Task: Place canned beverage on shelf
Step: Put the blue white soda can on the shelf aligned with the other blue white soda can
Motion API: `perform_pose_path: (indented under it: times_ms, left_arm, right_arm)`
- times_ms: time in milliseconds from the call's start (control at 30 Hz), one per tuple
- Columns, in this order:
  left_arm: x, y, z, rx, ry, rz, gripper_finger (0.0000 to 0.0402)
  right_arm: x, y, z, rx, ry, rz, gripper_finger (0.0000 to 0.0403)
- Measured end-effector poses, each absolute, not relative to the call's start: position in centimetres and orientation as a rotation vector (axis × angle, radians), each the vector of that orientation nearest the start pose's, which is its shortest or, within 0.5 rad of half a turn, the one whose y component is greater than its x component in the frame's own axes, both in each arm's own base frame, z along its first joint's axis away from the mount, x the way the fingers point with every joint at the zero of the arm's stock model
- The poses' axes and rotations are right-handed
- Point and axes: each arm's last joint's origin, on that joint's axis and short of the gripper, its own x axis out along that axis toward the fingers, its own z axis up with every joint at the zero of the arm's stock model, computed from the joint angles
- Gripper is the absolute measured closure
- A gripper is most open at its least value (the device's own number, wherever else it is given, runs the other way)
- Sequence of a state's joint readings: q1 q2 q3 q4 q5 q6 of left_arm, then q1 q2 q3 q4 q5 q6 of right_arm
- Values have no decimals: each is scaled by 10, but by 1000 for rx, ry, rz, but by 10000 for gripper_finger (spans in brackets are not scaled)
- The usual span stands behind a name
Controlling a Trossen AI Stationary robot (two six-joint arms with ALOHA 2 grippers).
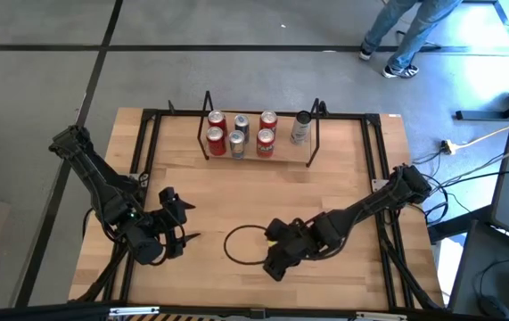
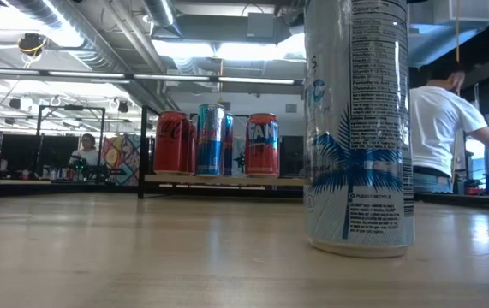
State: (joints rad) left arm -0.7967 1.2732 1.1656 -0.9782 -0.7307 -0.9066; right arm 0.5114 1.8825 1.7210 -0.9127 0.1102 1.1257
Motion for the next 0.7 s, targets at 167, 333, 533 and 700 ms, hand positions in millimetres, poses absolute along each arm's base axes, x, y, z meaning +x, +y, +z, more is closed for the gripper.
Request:
perform_pose_path:
  times_ms: [167,333,533,700]
  left_arm:
    - [178,-154,310,-110,714,282,30]
    - [177,-154,310,-116,727,271,30]
    - [177,-154,310,-116,727,271,30]
    - [177,-154,310,-116,727,272,30]
  right_arm:
    - [352,192,288,681,1053,-274,24]
    - [353,193,276,668,1092,-324,24]
    - [356,196,264,648,1145,-319,24]
    - [358,198,255,613,1192,-307,43]
